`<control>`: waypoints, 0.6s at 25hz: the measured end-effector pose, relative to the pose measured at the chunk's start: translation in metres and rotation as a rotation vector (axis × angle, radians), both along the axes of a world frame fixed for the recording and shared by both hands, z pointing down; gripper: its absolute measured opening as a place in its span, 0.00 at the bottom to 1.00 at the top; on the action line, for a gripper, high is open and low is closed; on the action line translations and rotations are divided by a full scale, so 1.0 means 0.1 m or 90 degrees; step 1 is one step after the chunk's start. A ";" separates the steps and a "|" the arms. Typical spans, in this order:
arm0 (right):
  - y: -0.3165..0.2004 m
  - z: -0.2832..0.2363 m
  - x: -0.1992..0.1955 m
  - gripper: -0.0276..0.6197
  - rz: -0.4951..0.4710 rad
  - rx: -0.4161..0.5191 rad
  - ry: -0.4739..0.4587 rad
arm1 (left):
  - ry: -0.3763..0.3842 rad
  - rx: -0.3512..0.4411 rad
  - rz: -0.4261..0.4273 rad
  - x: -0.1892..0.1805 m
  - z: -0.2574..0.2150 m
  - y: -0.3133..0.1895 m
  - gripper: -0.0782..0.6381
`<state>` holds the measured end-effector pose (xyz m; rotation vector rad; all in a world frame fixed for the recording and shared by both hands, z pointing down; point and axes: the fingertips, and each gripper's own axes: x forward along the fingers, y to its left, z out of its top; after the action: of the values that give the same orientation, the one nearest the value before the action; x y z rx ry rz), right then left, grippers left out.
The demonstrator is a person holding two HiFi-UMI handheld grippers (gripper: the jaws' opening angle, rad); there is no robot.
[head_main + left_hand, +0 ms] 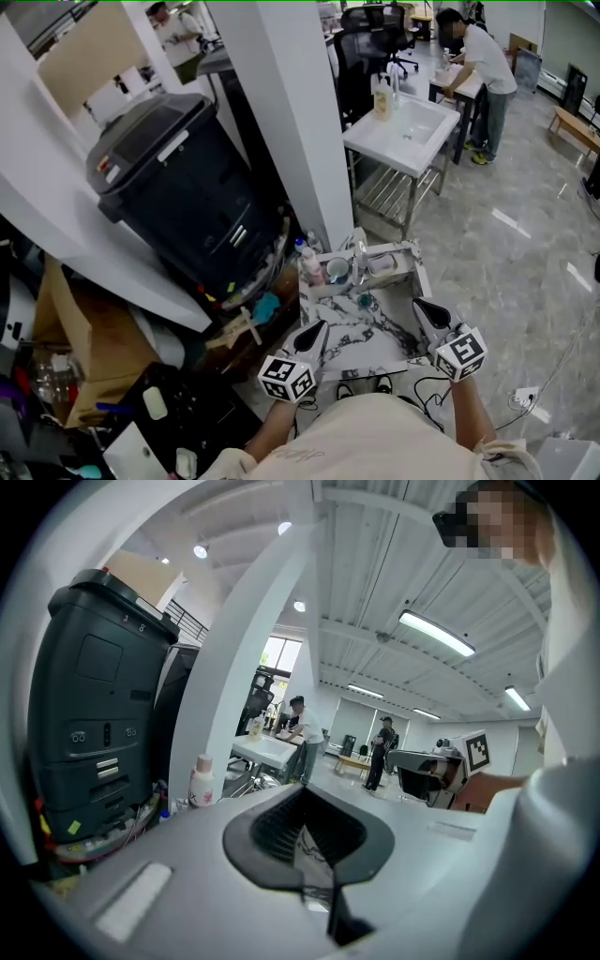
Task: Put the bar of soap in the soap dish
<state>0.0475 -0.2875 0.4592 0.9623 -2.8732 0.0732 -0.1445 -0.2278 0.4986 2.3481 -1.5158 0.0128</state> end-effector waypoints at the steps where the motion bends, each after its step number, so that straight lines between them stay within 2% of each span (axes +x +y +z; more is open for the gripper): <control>1: 0.02 0.02 0.00 0.05 -0.001 -0.003 -0.001 | -0.001 0.000 0.001 0.00 0.00 0.00 0.13; 10: 0.13 0.15 -0.06 0.05 -0.015 -0.020 0.020 | 0.007 -0.009 -0.007 -0.06 0.10 0.01 0.13; 15: 0.14 0.15 -0.05 0.05 -0.002 -0.030 0.001 | 0.020 -0.010 -0.004 -0.01 0.11 0.04 0.13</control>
<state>0.0422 -0.2737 0.4739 0.9491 -2.8575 0.1381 -0.1455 -0.2236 0.5093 2.3207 -1.5019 -0.0139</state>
